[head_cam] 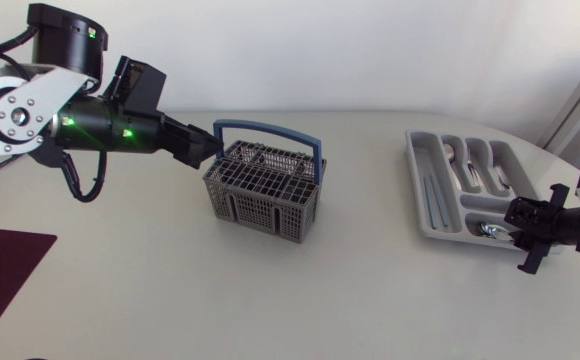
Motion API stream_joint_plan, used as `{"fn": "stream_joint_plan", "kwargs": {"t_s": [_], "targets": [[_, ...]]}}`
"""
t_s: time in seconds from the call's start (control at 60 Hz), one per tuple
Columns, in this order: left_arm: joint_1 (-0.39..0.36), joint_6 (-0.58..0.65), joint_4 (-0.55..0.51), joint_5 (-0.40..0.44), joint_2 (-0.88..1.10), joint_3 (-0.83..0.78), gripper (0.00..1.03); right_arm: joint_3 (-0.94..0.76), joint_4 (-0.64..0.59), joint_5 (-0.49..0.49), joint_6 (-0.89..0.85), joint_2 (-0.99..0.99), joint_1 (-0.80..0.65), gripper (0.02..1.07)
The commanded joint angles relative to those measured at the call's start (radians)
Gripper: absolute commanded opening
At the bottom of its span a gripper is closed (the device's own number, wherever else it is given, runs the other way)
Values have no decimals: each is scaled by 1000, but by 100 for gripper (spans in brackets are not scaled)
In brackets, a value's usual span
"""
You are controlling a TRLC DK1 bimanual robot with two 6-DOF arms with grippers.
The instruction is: Transfer all utensils from the basket to the drawer tray.
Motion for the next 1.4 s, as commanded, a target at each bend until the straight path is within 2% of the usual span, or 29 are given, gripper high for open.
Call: {"fn": "stream_joint_plan", "kwargs": {"t_s": [0.0, 0.083, 0.167, 0.35, 0.583, 0.717, 0.85, 0.933, 1.017, 1.15, 1.267, 1.383], "targets": [[28, 27, 11, -1, -14, -37, 95, -15, 17, 3, 28, -53, 6, 76], [51, 34, 17, 1, -8, -44, 95, -10, 6, 3, 59, -96, 9, 86], [71, 40, 22, 1, 5, -54, 95, -10, -17, 3, 100, -145, 22, 91], [125, 43, 42, 1, 46, -58, 95, -33, -132, -1, 249, -286, 113, 91], [169, 63, 62, 4, 118, -58, 91, -56, -273, -7, 516, -431, 368, 91], [179, 65, 89, 7, 187, -49, 87, -47, -301, 28, 685, -432, 559, 90], [179, 62, 117, 16, 262, -26, 80, -20, -275, 68, 823, -352, 714, 90], [177, 59, 132, 24, 291, -17, 76, 20, -258, 66, 881, -279, 756, 82], [177, 59, 141, 33, 322, -4, 67, 62, -237, 63, 938, -208, 788, 70], [179, 57, 161, 59, 357, 3, 54, 121, -232, 46, 1007, -131, 849, 41], [182, 57, 175, 65, 388, 12, 37, 175, -221, 43, 1053, -62, 904, 15], [185, 60, 187, 71, 403, 16, 23, 220, -215, 34, 1084, -15, 938, 11]]}}
